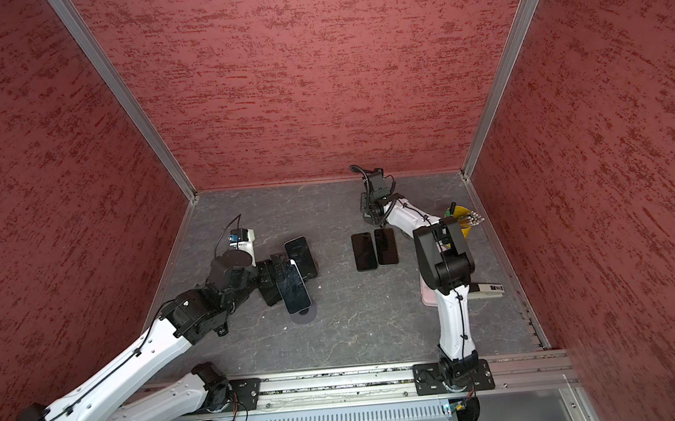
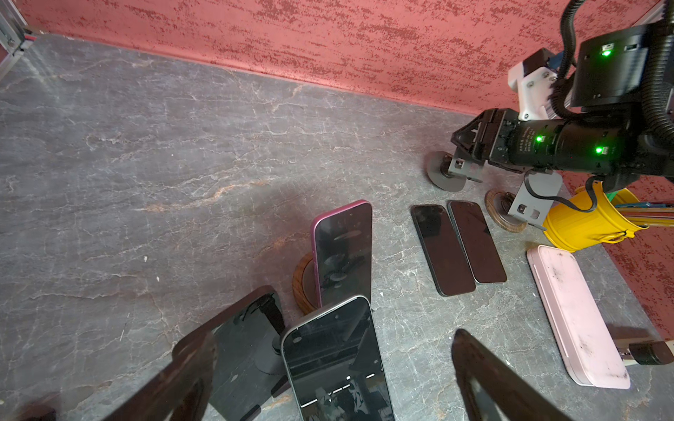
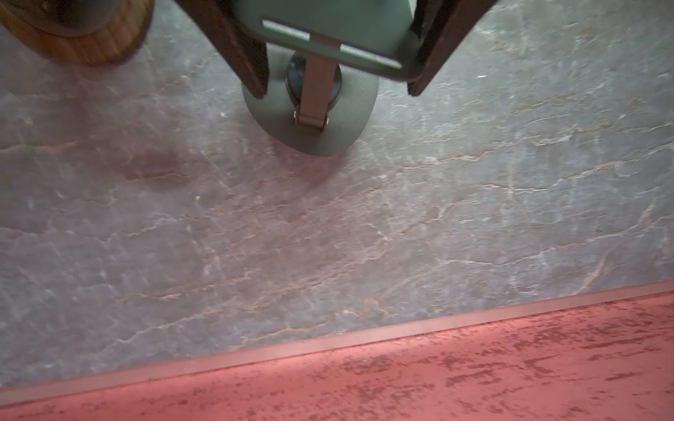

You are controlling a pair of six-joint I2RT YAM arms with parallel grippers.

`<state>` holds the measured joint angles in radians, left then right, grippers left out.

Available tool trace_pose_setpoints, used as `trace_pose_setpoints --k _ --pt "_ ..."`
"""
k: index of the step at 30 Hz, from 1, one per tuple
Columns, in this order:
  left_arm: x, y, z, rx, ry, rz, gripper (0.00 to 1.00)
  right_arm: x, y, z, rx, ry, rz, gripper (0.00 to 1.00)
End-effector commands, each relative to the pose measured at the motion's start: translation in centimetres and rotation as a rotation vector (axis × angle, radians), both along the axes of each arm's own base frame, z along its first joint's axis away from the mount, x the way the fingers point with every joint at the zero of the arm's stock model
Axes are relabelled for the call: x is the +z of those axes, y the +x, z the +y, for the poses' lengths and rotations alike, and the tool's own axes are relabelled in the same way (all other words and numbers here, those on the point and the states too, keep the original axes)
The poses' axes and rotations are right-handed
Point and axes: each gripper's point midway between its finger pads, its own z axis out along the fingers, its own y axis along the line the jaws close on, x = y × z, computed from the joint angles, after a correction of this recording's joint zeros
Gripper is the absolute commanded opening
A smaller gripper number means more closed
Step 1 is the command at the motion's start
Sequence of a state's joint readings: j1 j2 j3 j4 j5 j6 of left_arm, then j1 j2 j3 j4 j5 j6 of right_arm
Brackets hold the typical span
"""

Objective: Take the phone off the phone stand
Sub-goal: 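Set the grey stand beside the other stand and open the right gripper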

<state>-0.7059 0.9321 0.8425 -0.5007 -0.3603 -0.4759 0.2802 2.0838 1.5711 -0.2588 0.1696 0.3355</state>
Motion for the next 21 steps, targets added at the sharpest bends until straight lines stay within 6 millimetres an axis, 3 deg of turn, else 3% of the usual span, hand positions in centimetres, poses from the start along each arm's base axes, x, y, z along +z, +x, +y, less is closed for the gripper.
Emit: trace_pose_setpoints --k 1,10,21 --pt "0.9 0.4 -0.3 0.011 -0.022 -0.002 1.0 0.5 0.5 -1.0 -0.028 0.023 -0.032 0.52" --pt "-0.4 0.9 -1.4 0.011 0.028 0.066 1.0 -1.3 0.3 -2.8 -0.062 0.033 0.018 0.56" --pt "-1.0 1.0 -1.5 0.019 0.04 0.074 1.0 -2.7 0.2 -3.1 -0.084 0.05 0.049 0.64"
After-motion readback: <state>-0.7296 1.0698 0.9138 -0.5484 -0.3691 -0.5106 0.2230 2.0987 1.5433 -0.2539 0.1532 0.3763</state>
